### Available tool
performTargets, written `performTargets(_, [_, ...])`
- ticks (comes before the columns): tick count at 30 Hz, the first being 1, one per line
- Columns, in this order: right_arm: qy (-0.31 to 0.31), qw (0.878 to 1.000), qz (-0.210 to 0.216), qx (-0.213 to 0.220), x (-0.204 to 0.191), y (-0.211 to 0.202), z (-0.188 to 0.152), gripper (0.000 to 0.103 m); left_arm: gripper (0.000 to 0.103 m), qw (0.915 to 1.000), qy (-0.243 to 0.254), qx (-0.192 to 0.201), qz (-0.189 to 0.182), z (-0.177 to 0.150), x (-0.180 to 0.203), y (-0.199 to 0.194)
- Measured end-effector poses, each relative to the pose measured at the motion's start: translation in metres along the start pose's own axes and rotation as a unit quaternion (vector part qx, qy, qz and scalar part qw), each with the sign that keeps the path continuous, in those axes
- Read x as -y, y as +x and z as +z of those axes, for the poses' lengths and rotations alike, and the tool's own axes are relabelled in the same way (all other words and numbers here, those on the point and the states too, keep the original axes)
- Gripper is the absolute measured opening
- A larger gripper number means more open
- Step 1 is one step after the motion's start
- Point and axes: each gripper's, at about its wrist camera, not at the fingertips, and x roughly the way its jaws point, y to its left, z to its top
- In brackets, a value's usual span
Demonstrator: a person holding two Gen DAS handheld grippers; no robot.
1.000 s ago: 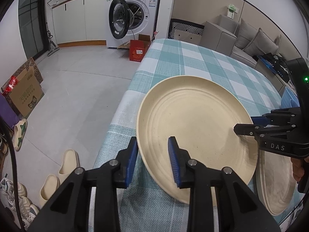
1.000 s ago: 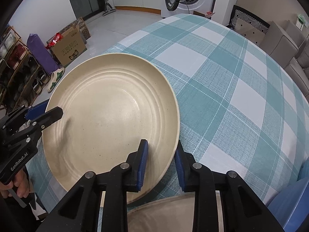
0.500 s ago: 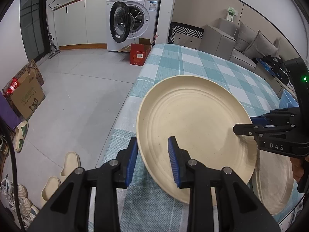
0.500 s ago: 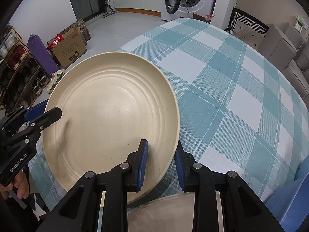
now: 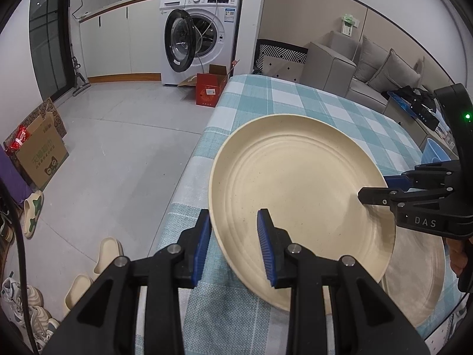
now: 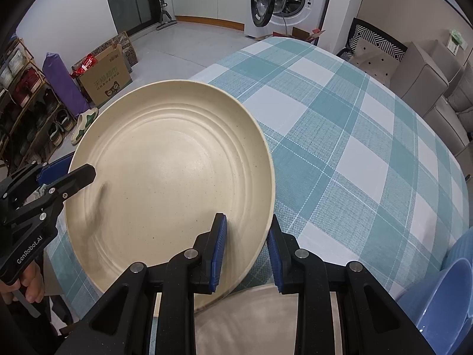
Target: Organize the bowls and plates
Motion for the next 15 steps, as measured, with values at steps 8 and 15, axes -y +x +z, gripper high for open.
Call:
performTargets(8, [0.001,1.0,-0.003,0.01,0.005,-0.015,-0.006,0.027,0.03,0.9999,0.01,0.007,-0.006,0.001,0.008,-0.011])
performTargets(15, [0.007,1.0,-0.008,0.013,0.013,-0.026,-0.016,0.027,0.03,0.9997,0.023,0.008,-0.01,0.0,0.02,-0.016])
